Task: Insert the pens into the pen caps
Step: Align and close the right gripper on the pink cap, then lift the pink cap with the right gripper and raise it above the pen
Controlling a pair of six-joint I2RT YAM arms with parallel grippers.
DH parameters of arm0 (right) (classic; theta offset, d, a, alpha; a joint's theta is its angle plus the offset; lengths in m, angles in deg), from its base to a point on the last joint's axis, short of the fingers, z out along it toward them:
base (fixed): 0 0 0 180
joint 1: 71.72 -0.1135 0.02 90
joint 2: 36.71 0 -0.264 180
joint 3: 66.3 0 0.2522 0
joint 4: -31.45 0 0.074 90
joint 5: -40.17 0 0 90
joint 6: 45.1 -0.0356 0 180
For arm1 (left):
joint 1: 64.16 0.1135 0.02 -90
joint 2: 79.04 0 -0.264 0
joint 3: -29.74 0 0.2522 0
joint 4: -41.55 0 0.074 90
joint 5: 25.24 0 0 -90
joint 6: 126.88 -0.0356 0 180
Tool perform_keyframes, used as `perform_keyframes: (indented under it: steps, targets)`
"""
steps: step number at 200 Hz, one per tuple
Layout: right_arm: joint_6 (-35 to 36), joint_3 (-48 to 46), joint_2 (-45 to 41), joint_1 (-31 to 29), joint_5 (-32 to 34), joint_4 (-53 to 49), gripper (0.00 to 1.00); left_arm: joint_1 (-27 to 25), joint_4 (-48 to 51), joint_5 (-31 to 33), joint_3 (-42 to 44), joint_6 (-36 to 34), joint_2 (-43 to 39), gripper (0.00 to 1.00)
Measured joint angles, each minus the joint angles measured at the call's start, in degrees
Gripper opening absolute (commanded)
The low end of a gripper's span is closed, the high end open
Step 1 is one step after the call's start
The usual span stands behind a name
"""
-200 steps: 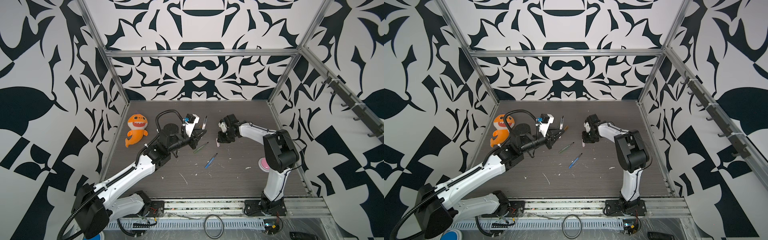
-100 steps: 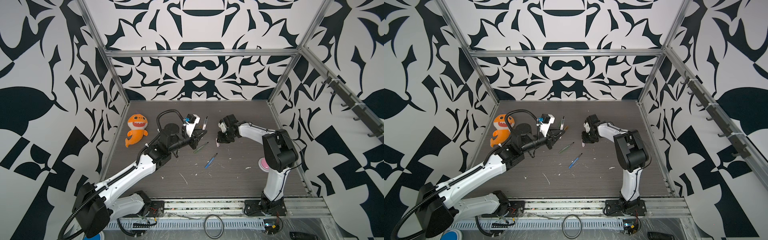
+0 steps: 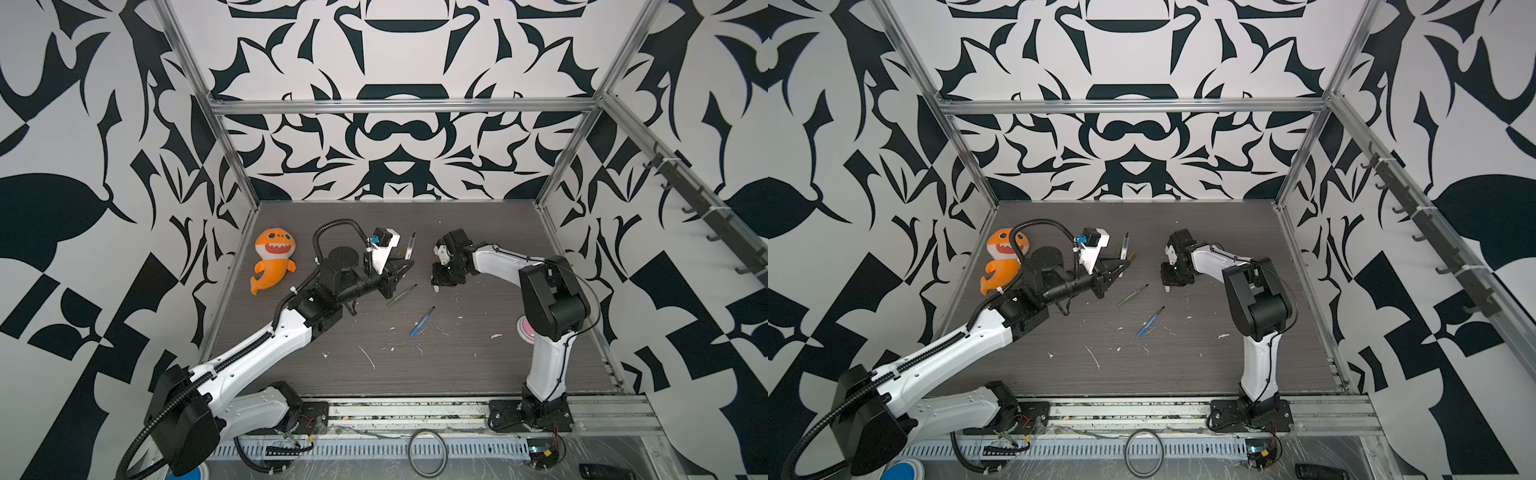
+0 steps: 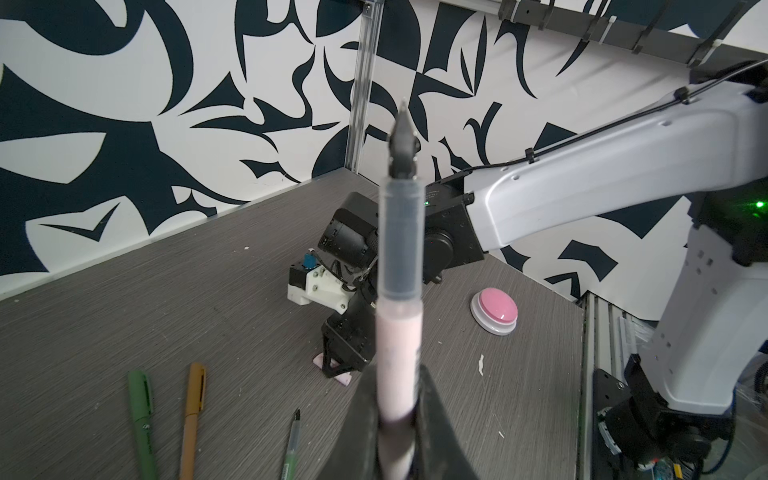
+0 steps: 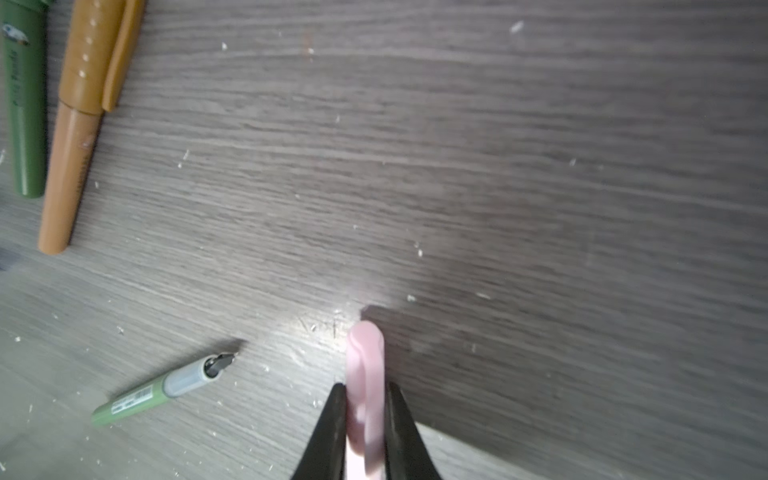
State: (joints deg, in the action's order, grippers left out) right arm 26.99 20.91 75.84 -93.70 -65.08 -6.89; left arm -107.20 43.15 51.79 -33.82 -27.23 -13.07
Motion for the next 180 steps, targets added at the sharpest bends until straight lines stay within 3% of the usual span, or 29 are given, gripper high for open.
perform_keyframes:
  steps: [83, 180]
  targets:
    - [-0.39, -4.15, -3.08, -0.61, 0.98, 3.80, 0.17, 0.00, 0.00, 0.02, 0.00, -0.02, 0.00, 0.06]
    - [-4.61, -17.88, -31.08, -2.25, -3.08, 20.13, 0.15, 0.00, -0.02, 0.00, 0.00, 0.17, 0.44, 0.06]
